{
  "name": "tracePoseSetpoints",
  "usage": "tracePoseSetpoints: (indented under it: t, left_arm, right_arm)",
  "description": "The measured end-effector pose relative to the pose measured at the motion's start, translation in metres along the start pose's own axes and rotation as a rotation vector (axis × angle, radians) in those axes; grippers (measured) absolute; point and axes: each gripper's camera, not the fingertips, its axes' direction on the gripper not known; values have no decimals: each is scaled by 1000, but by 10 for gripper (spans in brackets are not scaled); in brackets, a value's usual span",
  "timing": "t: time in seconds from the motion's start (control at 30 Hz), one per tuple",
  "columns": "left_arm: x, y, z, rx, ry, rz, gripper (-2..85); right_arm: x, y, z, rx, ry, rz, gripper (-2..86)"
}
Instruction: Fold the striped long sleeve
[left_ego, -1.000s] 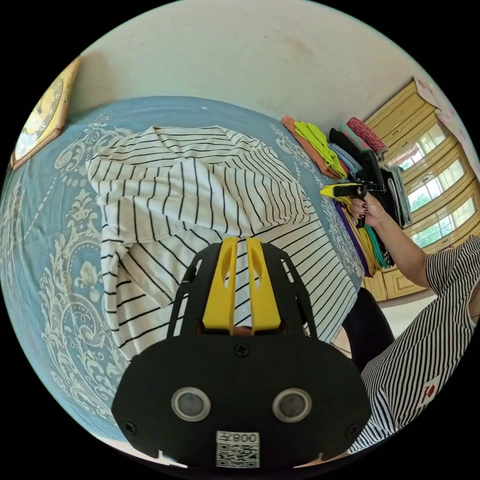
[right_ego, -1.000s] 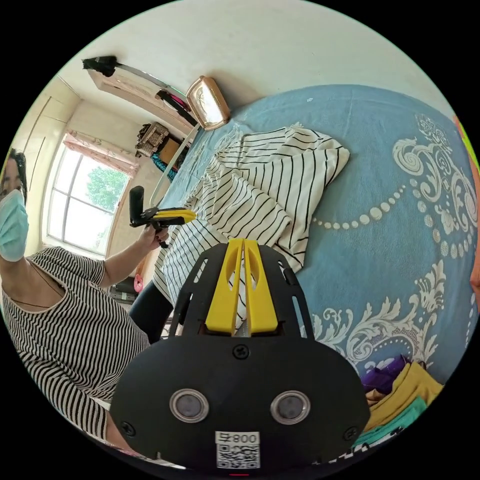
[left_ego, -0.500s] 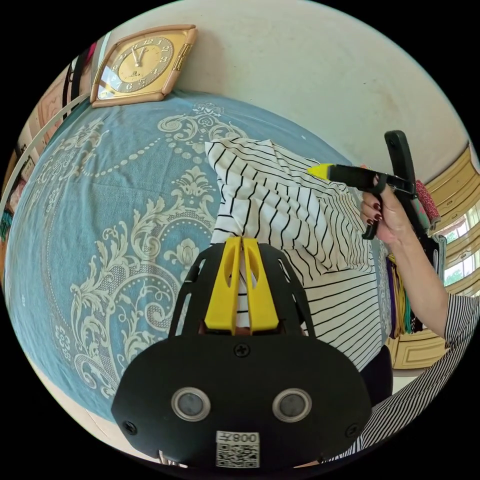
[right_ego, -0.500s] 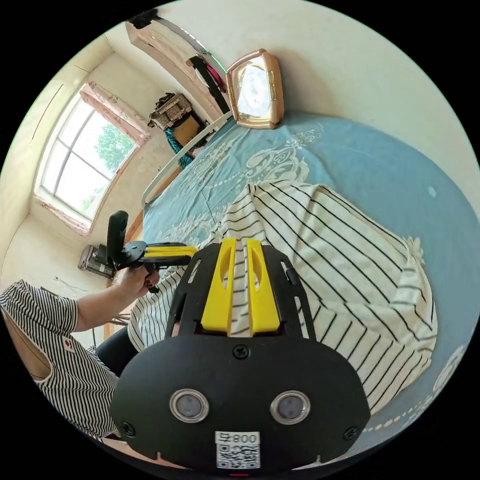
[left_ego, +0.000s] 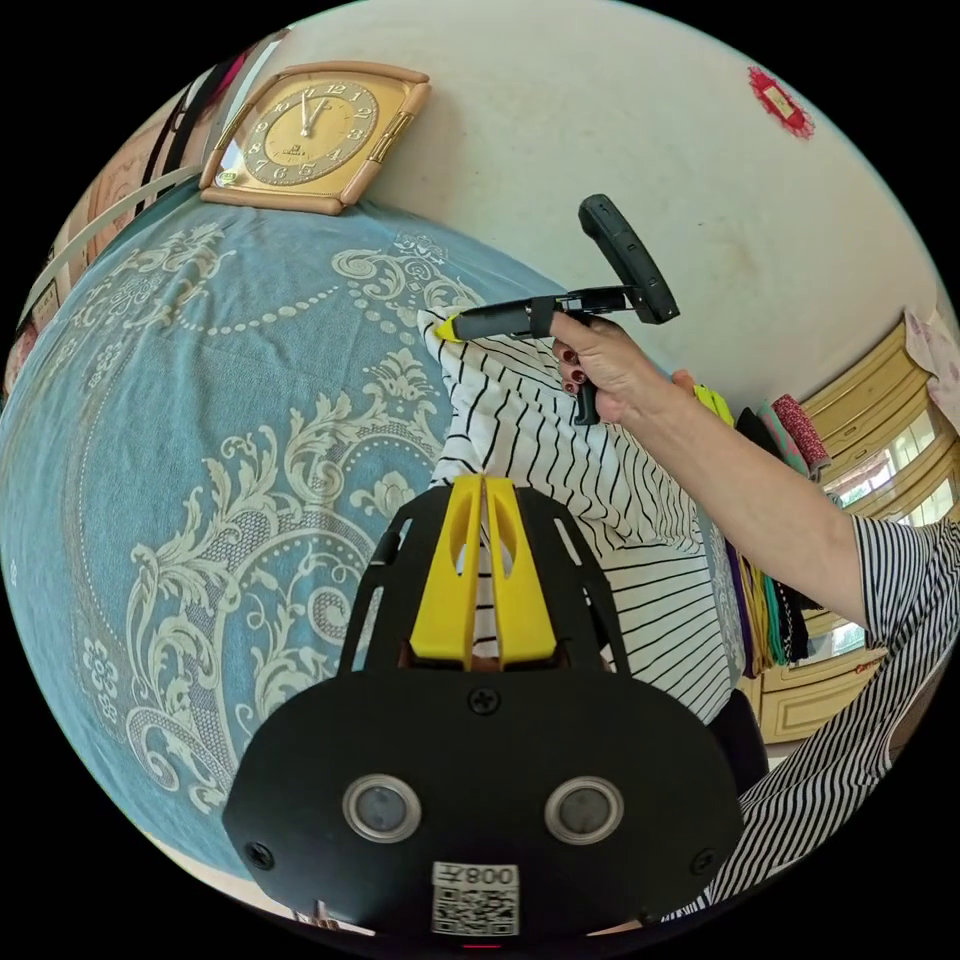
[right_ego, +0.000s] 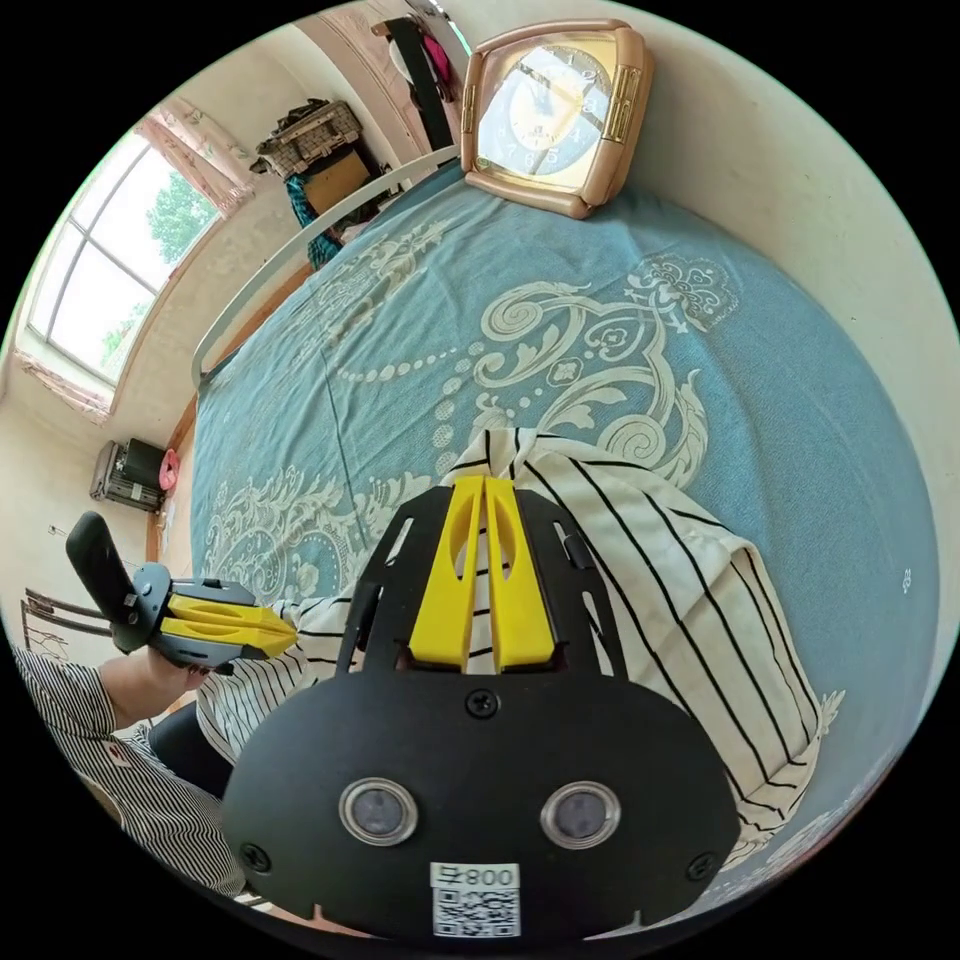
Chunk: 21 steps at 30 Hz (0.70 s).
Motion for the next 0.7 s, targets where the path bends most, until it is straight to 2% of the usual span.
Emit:
tracePoseSetpoints:
  t: [0.27,0.5,0.7]
  left_arm:
    - [-36,20,-9,81,4,-5,1]
    - [-58,35,12,57,36,-16,1]
    - [-72,41,20,62,48,-22,1]
  right_arm:
    - [5,-45,-80,164,-133,22,9]
    - [-19,-93,-66,1,-57,-63,63]
    - [-33,-119,-65,-60,64,-64,21]
